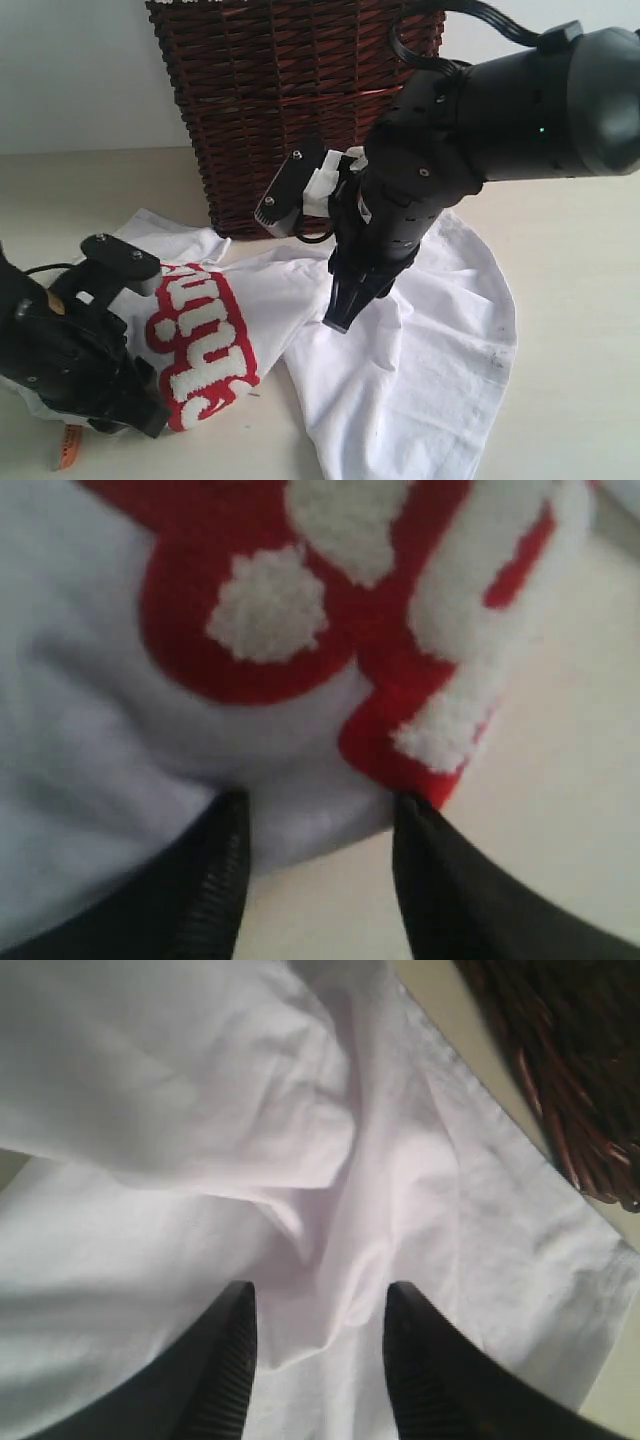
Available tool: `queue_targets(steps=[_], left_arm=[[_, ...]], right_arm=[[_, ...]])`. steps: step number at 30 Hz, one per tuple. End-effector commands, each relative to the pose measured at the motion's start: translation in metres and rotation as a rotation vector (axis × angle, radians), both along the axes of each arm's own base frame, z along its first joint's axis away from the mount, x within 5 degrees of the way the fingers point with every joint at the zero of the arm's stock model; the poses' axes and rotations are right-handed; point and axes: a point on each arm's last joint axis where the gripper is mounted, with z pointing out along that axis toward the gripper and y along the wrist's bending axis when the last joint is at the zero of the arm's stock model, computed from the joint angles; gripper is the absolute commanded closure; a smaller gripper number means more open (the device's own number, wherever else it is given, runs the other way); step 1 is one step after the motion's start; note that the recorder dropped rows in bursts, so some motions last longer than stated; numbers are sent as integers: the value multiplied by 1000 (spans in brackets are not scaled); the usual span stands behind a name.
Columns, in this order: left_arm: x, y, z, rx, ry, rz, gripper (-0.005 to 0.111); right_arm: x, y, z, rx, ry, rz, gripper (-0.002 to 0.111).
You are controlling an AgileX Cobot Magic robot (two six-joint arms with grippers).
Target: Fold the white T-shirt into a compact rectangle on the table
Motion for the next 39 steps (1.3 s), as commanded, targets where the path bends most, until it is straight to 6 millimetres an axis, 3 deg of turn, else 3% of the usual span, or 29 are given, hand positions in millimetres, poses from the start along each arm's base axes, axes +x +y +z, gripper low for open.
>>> queue_targets(steps=[1, 3, 6, 13, 17, 20, 26, 29, 34, 39], left_arm=[[27, -10, -25, 82, 40, 40, 79], [32, -14, -24, 90, 55, 22, 106], [41, -19, -4, 69, 38, 18, 107], [52, -17, 76, -74, 2, 0, 107], [53, -10, 127, -245, 21, -13, 107], [53, 1, 150, -265, 35, -16, 107], [58, 17, 168, -308, 59, 14, 107], [61, 21, 172, -331, 43, 25, 107], [64, 21, 173, -342, 12, 35, 107], [68, 29, 174, -386, 26, 77, 107]], right_arm=[[-1, -3, 7, 14, -3, -7, 68], [-1, -2, 7, 19, -7, -5, 68], [-1, -2, 8, 23, -10, -4, 68], [-2, -2, 7, 22, -2, -2, 68], [-9, 0, 6, 7, 65, 110, 68], [-25, 7, 11, 66, 184, 277, 68], [-59, 30, 27, 397, 410, 512, 68], [-72, 38, 8, 389, 446, 577, 68], [-71, 53, -33, 223, 223, 490, 68], [-53, 70, -48, 284, 14, 263, 64]])
